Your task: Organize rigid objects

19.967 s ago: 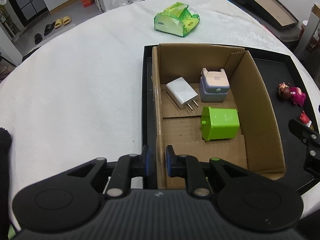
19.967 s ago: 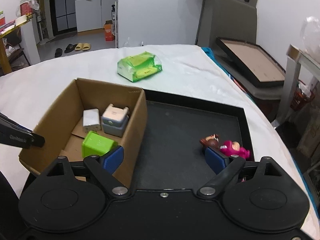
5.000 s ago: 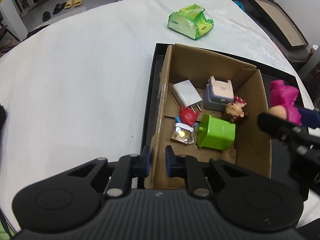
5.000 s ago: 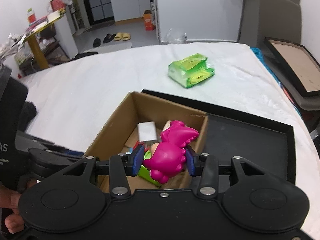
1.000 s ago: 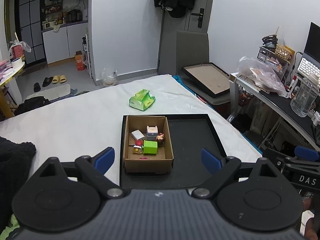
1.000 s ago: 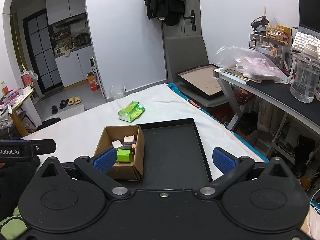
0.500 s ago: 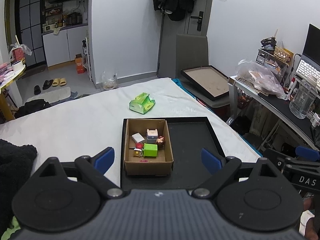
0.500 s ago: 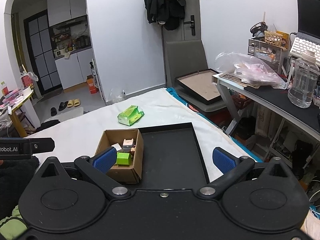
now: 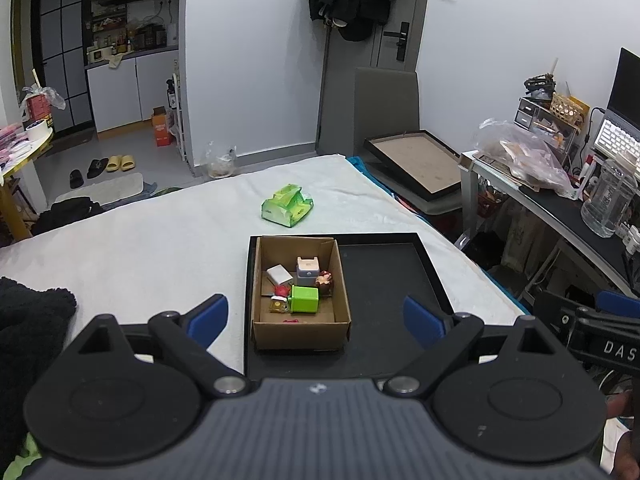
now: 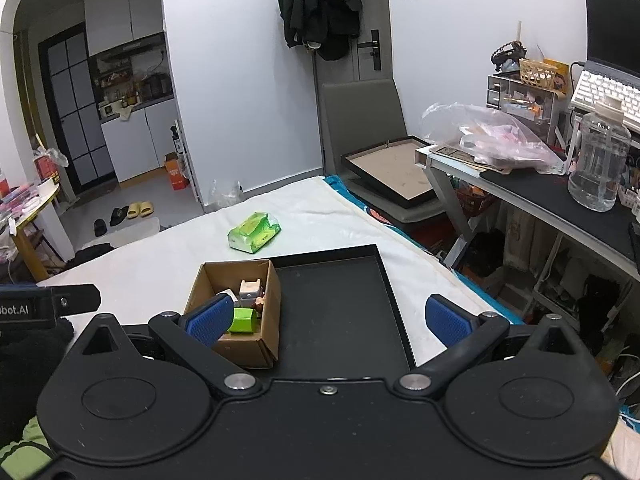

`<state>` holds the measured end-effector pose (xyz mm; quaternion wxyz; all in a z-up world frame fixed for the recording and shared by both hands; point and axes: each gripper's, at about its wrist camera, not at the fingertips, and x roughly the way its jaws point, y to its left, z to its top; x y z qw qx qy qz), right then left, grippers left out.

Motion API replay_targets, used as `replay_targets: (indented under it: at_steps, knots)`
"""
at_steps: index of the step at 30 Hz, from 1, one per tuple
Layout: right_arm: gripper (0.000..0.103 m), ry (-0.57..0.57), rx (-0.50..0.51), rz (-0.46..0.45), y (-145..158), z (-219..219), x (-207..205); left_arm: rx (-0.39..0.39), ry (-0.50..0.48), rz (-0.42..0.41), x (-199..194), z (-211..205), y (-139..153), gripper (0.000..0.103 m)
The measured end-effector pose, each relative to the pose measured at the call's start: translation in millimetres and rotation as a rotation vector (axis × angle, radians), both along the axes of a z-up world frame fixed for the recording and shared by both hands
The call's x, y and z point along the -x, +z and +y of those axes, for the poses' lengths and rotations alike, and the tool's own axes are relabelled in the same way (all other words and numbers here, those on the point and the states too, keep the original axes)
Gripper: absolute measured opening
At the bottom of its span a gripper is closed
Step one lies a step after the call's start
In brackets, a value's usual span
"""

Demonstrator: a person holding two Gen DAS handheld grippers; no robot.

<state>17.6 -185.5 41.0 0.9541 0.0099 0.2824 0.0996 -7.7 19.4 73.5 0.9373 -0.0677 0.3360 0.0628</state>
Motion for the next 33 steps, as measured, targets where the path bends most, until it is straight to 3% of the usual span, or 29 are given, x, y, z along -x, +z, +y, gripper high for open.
replay_targets:
  at_steps: [33]
  knots:
    - [0.103,-0.008,0.011,0.019,-2.7,-1.7,-6.6,-0.019,0.008,-0.010,-5.8,6.7,6.1,0.094]
